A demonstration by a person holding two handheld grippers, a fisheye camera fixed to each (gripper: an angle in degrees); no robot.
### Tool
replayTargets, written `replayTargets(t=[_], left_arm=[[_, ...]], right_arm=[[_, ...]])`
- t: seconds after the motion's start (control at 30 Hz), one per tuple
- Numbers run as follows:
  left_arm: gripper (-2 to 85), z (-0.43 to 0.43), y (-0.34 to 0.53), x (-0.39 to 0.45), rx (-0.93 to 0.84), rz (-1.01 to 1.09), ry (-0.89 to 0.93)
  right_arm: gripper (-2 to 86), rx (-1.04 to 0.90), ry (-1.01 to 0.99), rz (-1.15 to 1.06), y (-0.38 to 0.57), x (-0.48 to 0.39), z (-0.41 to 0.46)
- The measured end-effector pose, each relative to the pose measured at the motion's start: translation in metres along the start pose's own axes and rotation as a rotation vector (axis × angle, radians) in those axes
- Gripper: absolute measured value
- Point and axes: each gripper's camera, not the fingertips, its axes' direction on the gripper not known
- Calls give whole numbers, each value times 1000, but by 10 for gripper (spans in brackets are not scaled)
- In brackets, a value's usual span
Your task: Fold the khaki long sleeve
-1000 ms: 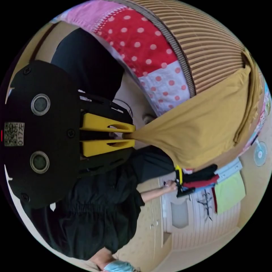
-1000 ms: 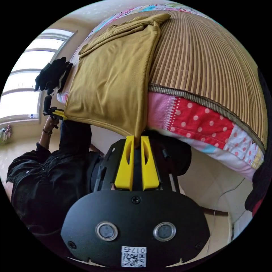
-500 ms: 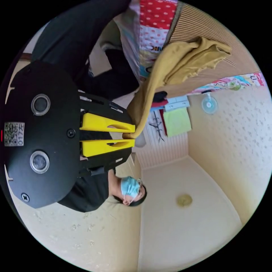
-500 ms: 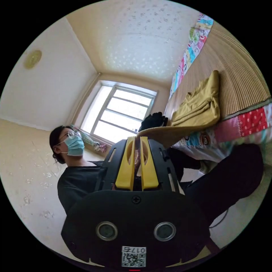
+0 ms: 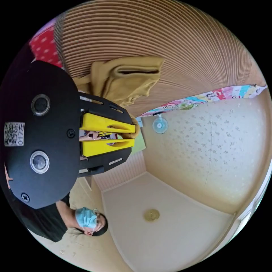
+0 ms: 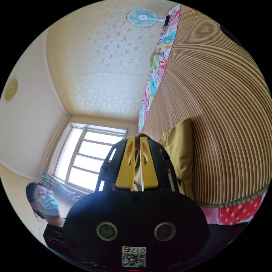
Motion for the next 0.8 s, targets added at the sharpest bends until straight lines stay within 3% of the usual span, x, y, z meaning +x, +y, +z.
replayTargets(t=[0.13, 0.23, 0.37, 0.5, 0.73, 0.8], left_arm=[[42, 32, -44, -60, 35, -95, -161], [49, 52, -49, -93, 52, -149, -184], [109, 62, -36, -103, 151, -99, -117], [123, 55, -21, -82, 233, -4, -218], [134, 154, -44, -64, -143, 197, -641], [126, 180, -47, -69, -193, 222, -766]], right_arm=[[35, 5, 99, 65, -34, 31, 45], [44, 27, 167, 89, -43, 54, 70], [83, 59, 118, -13, -43, 65, 92], [106, 167, 261, -194, -27, 34, 95], [92, -156, 526, -363, -35, 16, 177], [85, -254, 707, -415, -33, 18, 216]])
